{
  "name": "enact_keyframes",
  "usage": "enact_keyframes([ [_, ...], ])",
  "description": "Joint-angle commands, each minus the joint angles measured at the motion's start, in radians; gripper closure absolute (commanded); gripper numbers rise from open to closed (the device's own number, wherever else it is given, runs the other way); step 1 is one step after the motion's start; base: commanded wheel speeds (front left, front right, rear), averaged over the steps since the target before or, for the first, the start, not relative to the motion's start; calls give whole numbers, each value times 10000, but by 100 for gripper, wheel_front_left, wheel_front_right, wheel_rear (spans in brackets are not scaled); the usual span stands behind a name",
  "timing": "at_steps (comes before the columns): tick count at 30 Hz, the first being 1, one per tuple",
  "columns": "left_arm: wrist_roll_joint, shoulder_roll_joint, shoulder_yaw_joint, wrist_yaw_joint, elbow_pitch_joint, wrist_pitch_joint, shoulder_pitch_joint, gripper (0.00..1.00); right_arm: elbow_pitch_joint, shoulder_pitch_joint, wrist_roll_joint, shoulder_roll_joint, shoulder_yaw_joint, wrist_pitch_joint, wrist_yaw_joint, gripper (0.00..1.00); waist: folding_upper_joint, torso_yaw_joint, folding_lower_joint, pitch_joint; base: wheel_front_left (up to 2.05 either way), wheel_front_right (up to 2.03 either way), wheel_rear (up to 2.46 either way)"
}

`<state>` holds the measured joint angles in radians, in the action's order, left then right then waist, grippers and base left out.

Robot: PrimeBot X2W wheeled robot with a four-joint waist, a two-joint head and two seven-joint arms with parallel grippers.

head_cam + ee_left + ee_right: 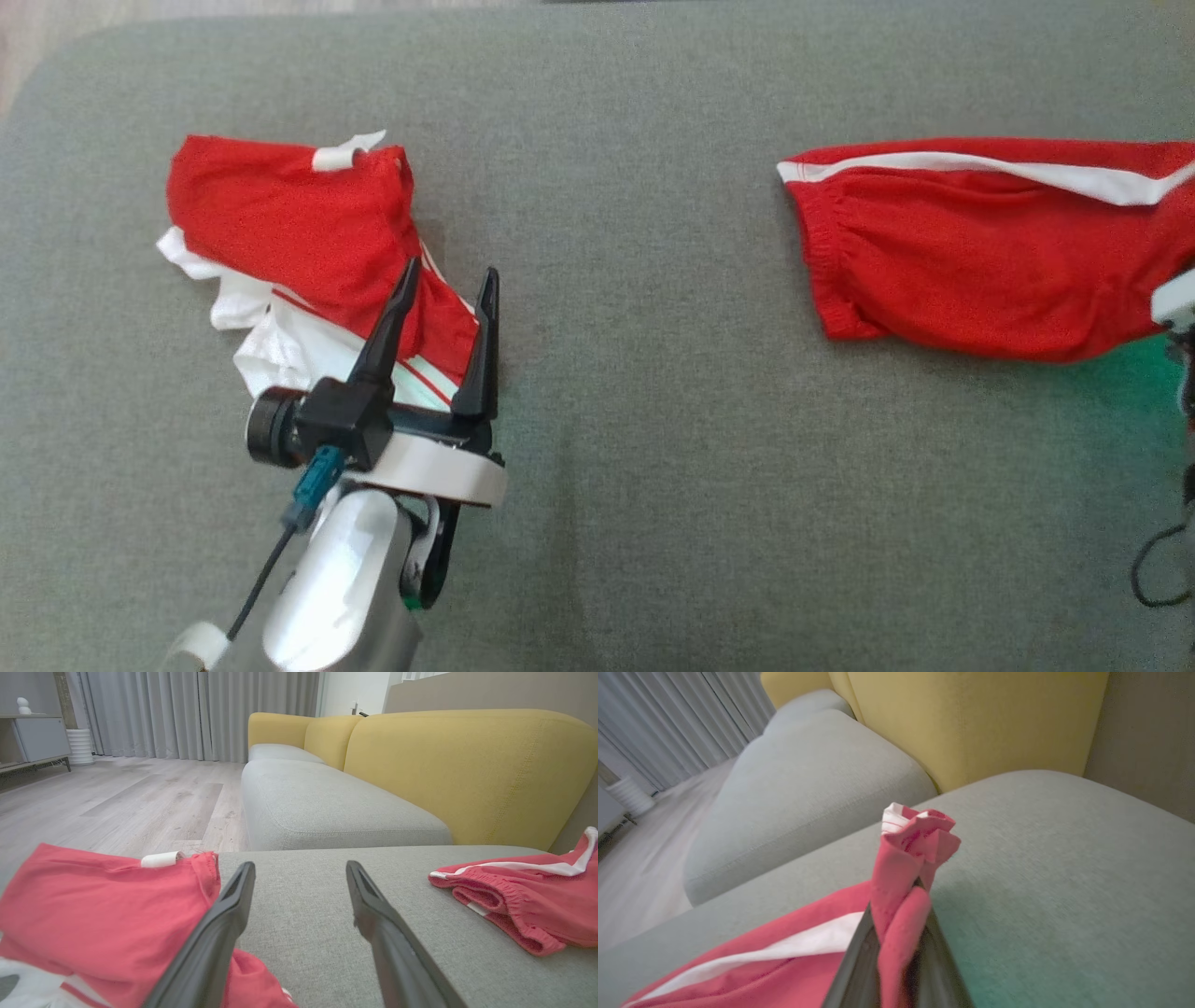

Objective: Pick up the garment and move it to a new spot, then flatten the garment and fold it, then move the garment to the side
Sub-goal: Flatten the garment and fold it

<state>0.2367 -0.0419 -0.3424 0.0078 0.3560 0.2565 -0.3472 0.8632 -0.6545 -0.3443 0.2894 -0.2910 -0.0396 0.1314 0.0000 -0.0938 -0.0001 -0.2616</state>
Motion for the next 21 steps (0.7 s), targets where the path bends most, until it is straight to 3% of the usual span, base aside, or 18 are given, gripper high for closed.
enact_keyframes([
  [1, -36, -84, 383, -12, -244, 53, -65, 0, -406, 70, -114, 46, 245, -131, -7, 100, 0, -47, 1, 136, 0, 0, 0],
  [12, -79, -84, 549, -49, -64, 53, 346, 0, -2282, 688, -2271, -636, 2253, -214, -7, 100, 0, -308, 1, 1019, 0, 0, 0],
  [21, 35, -84, 415, -49, -24, 53, 540, 0, -2288, 619, -2959, -1237, 4387, -301, -7, 100, 0, -889, 1, 1099, 0, 0, 0],
])
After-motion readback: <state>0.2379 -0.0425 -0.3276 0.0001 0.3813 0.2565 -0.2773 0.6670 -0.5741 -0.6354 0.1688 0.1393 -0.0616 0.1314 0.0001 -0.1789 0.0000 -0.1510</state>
